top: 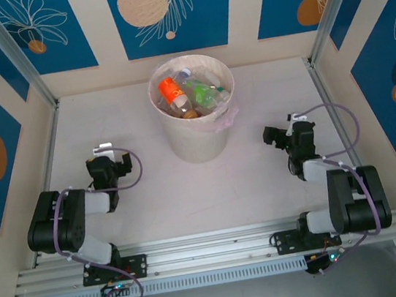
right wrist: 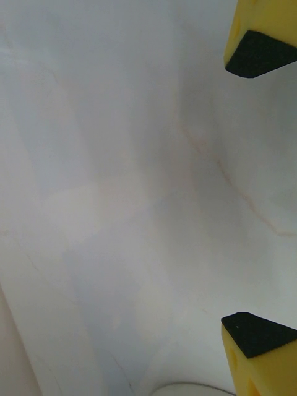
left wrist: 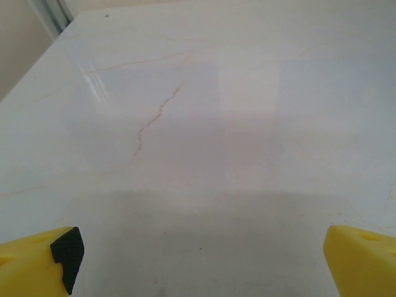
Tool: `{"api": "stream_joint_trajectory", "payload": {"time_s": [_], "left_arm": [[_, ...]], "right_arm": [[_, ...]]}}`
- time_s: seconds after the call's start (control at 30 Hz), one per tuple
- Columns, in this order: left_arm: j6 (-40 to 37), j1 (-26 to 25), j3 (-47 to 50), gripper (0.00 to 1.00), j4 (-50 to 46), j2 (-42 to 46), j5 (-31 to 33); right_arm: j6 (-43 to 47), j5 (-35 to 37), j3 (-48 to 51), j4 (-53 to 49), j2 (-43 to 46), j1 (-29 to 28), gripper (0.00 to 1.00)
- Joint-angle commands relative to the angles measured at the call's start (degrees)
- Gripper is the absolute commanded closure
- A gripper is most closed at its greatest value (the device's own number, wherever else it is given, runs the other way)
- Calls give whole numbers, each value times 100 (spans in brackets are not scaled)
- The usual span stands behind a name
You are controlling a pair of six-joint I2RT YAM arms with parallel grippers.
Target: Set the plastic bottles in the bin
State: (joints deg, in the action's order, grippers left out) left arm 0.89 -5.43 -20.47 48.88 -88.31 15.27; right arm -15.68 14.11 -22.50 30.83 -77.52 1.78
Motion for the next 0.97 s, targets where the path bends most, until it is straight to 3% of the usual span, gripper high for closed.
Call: {"api": "stream_joint_trajectory", "payload": {"time_s": [0.0, 0.07, 0.17, 0.2, 0.23, 0.27, 0.93], "left_arm": [[-53, -46, -60, 0, 255, 29, 192], [-53, -45, -62, 0, 259, 33, 192], [-53, -45, -58, 0, 253, 33, 193], [-54, -45, -62, 0, 253, 33, 190], [-54, -50, -63, 0, 253, 33, 192], [-53, -46, -65, 0, 253, 31, 187], [-53, -46, -67, 0, 253, 33, 185]], "right_arm": [[407, 555, -8, 1143, -311, -213, 0], [723, 292, 351, 2095, -565, -341, 0], [852, 222, 382, 2414, -854, -433, 1], [767, 415, 156, 2372, -1072, -431, 1], [712, 505, -49, 1713, -1003, -435, 0], [659, 276, -12, 1702, -937, -312, 1], [733, 328, 0, 1801, -975, -370, 1]]}}
